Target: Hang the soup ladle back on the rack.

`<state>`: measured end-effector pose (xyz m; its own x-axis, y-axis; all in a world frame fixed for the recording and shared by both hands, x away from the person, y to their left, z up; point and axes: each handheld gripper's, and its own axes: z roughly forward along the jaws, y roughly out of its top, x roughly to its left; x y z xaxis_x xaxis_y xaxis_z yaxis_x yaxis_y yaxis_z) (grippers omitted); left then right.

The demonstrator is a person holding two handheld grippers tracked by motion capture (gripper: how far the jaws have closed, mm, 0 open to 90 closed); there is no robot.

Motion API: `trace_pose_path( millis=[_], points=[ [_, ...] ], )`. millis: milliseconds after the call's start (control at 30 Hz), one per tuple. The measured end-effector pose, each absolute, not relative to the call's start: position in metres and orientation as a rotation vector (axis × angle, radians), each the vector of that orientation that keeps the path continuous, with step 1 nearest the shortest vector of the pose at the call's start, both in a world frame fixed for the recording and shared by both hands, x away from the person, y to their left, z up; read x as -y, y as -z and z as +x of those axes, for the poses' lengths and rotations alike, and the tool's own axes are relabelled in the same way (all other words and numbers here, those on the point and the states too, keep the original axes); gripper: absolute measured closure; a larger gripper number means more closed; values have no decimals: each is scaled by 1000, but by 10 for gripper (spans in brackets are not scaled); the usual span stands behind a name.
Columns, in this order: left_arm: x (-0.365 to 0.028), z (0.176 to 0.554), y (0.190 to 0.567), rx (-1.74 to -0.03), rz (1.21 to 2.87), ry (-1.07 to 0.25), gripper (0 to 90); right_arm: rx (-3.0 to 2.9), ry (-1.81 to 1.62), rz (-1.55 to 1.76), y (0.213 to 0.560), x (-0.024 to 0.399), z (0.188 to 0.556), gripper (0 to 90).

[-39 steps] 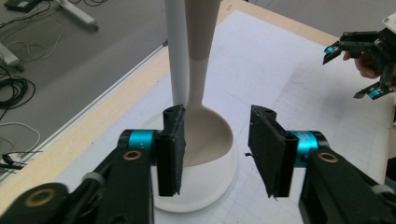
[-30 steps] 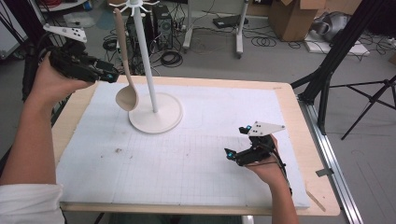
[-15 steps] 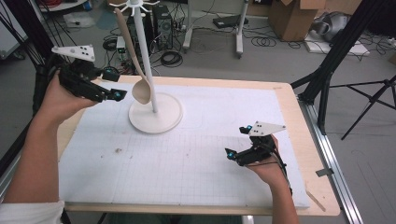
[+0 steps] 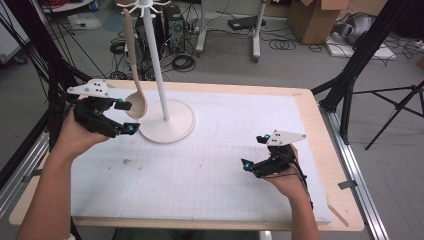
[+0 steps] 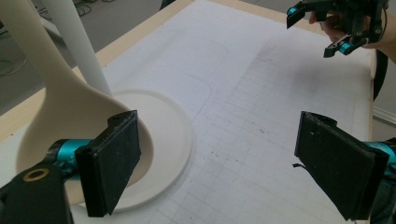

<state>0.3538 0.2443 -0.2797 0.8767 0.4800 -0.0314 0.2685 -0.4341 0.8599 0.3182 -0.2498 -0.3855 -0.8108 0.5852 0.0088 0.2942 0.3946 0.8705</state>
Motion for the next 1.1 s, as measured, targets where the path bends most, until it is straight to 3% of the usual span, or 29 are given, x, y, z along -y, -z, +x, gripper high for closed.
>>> trace_pose_path(
  millis=[200, 1100],
  points=[
    [-244, 348, 291, -534, 2056, -308, 120, -2362, -1375, 762, 386, 249, 319, 6],
    [-229, 329, 352, -537, 2030, -232, 44, -2369, -1363, 786, 390, 251, 320, 6]
  ],
)
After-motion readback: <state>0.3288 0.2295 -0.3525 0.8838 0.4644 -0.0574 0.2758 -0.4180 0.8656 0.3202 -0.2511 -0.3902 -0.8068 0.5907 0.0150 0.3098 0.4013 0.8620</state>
